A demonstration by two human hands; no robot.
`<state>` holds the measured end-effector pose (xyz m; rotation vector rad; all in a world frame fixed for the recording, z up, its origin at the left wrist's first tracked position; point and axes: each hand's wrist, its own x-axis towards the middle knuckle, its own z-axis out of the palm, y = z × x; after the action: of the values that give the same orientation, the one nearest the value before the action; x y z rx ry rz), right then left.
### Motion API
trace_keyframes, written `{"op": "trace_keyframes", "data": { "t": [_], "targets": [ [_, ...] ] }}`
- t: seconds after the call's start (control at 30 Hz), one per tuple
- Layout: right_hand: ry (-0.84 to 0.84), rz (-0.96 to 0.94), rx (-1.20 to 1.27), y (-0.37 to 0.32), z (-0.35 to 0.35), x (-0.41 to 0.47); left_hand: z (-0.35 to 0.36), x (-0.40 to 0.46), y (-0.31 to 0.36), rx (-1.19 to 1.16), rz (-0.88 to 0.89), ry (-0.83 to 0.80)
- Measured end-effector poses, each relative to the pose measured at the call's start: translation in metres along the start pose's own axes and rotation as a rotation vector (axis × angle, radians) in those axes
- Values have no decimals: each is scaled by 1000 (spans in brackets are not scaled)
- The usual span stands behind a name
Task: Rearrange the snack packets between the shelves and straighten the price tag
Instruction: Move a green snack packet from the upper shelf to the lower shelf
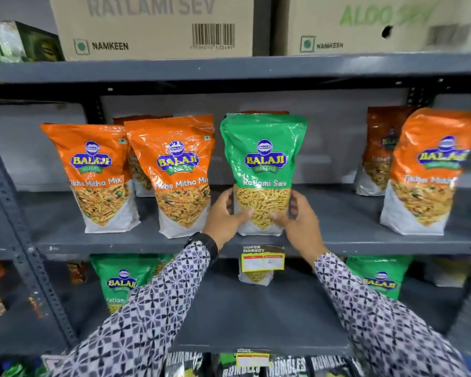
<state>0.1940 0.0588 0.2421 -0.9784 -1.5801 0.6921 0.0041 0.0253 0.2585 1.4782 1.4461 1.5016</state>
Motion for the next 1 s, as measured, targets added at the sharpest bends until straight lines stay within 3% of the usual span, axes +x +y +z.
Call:
{"op": "trace_keyframes", "data": {
  "t": [0.33,0.5,0.8,1.0],
  "targets": [
    [45,-100,157,-29,-23,-54,-17,-68,27,25,160,45],
    [6,-55,146,-19,-25,-109,-21,-125,1,-15,122,40],
    [-186,309,27,85,13,-201,-18,-193,-139,142,-230,-56],
    [-289,455,-109,153,55,-203,-7,-183,-216,170,-422,-81]
  ]
}}
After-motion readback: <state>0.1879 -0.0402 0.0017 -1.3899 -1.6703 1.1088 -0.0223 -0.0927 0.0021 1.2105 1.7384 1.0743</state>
